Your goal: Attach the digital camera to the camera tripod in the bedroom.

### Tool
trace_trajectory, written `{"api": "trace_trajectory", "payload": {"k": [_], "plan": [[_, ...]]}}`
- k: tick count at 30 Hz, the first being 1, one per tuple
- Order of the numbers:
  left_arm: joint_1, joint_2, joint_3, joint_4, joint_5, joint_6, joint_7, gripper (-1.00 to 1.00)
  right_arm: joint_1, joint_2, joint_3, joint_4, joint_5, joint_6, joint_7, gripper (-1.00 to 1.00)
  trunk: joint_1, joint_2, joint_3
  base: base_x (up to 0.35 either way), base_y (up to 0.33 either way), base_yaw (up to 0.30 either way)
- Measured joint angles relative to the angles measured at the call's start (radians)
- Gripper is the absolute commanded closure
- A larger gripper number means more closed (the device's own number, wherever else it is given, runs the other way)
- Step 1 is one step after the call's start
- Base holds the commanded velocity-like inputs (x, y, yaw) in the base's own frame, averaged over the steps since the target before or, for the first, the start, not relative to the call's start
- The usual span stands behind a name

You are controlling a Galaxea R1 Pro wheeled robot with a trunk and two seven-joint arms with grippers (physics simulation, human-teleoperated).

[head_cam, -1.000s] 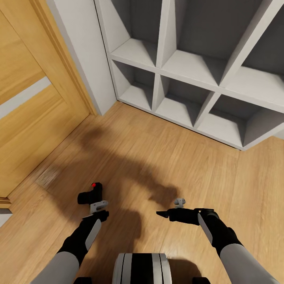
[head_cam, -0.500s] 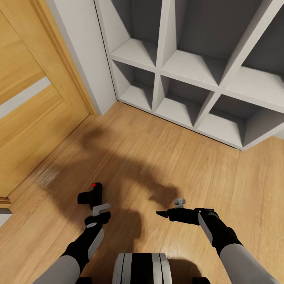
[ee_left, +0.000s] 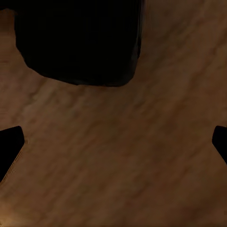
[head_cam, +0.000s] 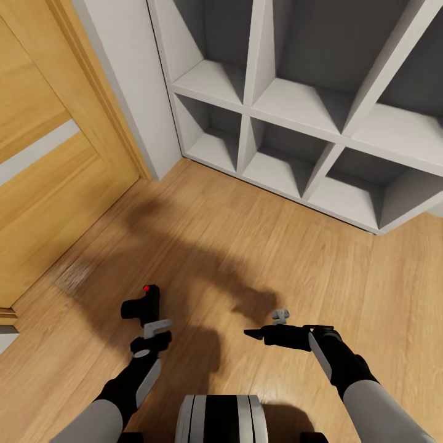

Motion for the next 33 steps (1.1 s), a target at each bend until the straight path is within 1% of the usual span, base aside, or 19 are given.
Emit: {"api": "trace_trajectory", "payload": {"k": [5,7,8,11,13,18,20,23,26,33], "plan": [[0.000,0.013,-0.001,0.001,0.000,-0.005,-0.001,-1.00,0.000,0.000,0.000,0.001,0.000,0.000,0.000,-1.00,0.000,0.000,0.000,0.000,0.000,0.000],[0.000,0.026,-0.001,0.000,0.000,-0.006,-0.008,-1.00,0.000,0.000,0.000,0.001,0.000,0.000,-0.001,-1.00,0.000,0.000,0.000,0.000,0.000,0.000],[0.000,0.058,-0.001,-0.001,0.000,-0.008,-0.052,-1.00,0.000,0.001,0.000,0.003,0.001,-0.001,-0.001,-1.00,0.000,0.000,0.000,0.000,0.000,0.000],[0.000,0.079,0.001,-0.006,-0.002,-0.015,-0.092,-1.00,0.000,0.001,0.000,0.005,0.001,-0.001,-0.001,-1.00,0.000,0.000,0.000,0.000,0.000,0.000],[0.000,0.086,0.000,-0.007,-0.002,-0.027,-0.107,-1.00,0.000,0.001,0.000,0.005,0.001,-0.001,-0.001,-1.00,0.000,0.000,0.000,0.000,0.000,0.000],[0.000,0.093,-0.001,-0.005,-0.004,-0.078,-0.125,-1.00,0.000,0.001,0.001,0.006,0.001,-0.001,-0.001,-1.00,0.000,0.000,0.000,0.000,0.000,0.000],[0.000,0.095,-0.001,-0.004,-0.004,-0.110,-0.130,-1.00,0.000,0.001,0.001,0.006,0.001,-0.001,-0.001,-1.00,0.000,0.000,0.000,0.000,0.000,0.000],[0.000,0.096,-0.001,-0.002,-0.004,-0.133,-0.133,-1.00,0.000,0.001,0.001,0.007,0.001,-0.001,-0.001,-1.00,0.000,0.000,0.000,0.000,0.000,0.000],[0.000,0.095,-0.002,-0.002,-0.003,-0.141,-0.135,-1.00,0.000,0.001,0.001,0.007,0.001,-0.001,-0.001,-1.00,0.000,0.000,0.000,0.000,0.000,0.000],[0.000,0.091,-0.041,-0.001,-0.003,-0.148,-0.136,-1.00,0.000,0.002,0.000,0.007,0.001,-0.001,-0.001,-1.00,0.000,0.000,0.000,0.000,0.000,0.000]]}}
